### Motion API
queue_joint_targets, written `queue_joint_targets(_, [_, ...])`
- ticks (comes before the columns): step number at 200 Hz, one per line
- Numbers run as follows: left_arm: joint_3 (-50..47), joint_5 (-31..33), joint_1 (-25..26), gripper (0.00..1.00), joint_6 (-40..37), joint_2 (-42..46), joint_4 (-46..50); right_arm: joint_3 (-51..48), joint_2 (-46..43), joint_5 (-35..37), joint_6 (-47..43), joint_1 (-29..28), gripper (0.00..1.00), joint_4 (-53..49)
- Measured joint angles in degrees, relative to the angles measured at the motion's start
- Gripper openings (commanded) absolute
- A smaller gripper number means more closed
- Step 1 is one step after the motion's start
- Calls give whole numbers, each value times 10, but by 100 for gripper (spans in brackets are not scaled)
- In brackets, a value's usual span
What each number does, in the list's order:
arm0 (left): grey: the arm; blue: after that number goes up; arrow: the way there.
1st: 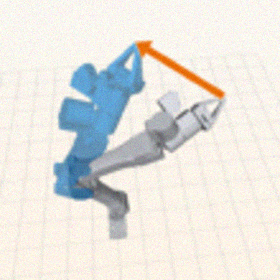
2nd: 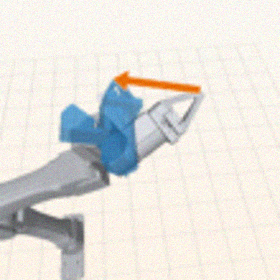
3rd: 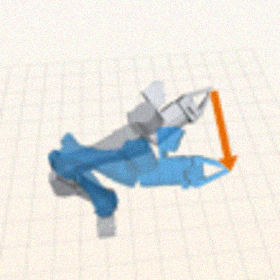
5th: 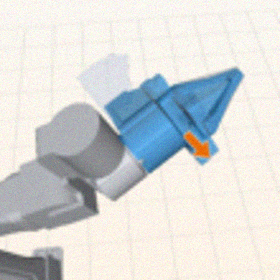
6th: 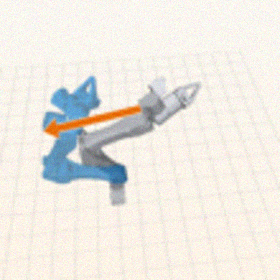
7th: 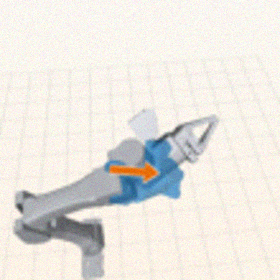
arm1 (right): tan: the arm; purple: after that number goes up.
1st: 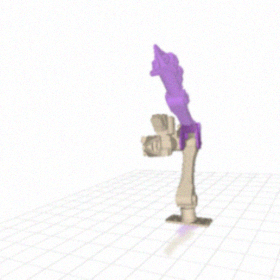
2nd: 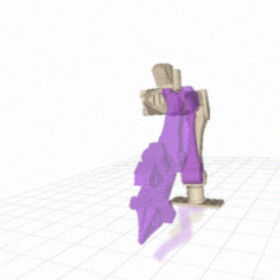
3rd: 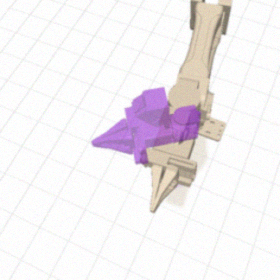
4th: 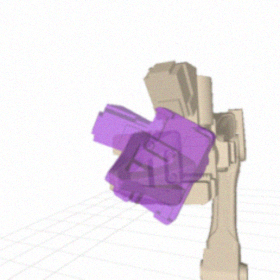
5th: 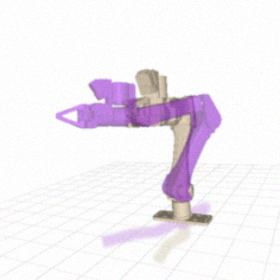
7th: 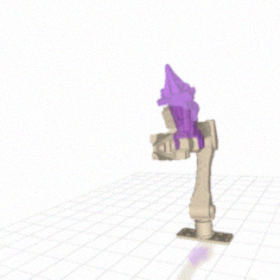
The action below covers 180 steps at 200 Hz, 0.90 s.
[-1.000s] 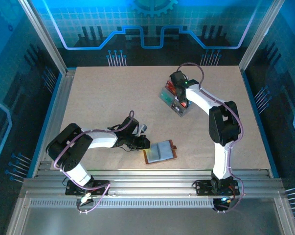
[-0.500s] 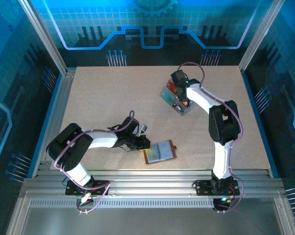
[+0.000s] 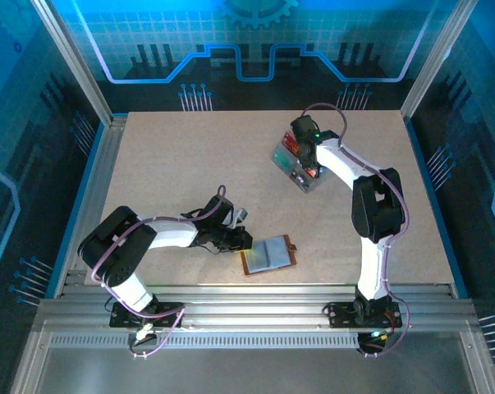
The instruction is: Put the credit cards into the card holder
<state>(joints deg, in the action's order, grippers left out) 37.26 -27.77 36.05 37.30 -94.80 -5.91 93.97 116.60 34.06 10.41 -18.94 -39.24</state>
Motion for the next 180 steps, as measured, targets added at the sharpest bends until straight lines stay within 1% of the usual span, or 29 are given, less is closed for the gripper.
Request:
queue_joint_targets(10, [0,0,0,15,0,0,0,1,0,3,0,0,24,-1])
queue_joint_targets(56, [0,0,0,15,0,0,0,5,-1,17,-1,0,20,-4])
queue_joint_targets(88, [0,0,0,15,0,0,0,7,-1,24,-2,0,22,-9])
queue_joint_targets(107, [0,0,0,15,0,0,0,7,-1,32,-3,0,26,-12])
queue_joint_targets(125, [0,0,0,15,0,0,0,8,-1,44,-4,0,27,-19])
queue_joint_targets(141, [0,0,0,15,0,0,0,12,-1,50,-4,0,26,-27])
queue_joint_targets(156, [0,0,0,15,0,0,0,14,-3,54,-5,0,22,-29])
queue_joint_targets(164, [0,0,0,15,0,0,0,14,-3,56,-6,0,22,-30])
queue_joint_targets(176, [0,0,0,15,0,0,0,14,-4,56,-6,0,25,-32])
queue_joint_targets(180, [0,0,0,15,0,0,0,14,-4,56,-7,0,28,-33])
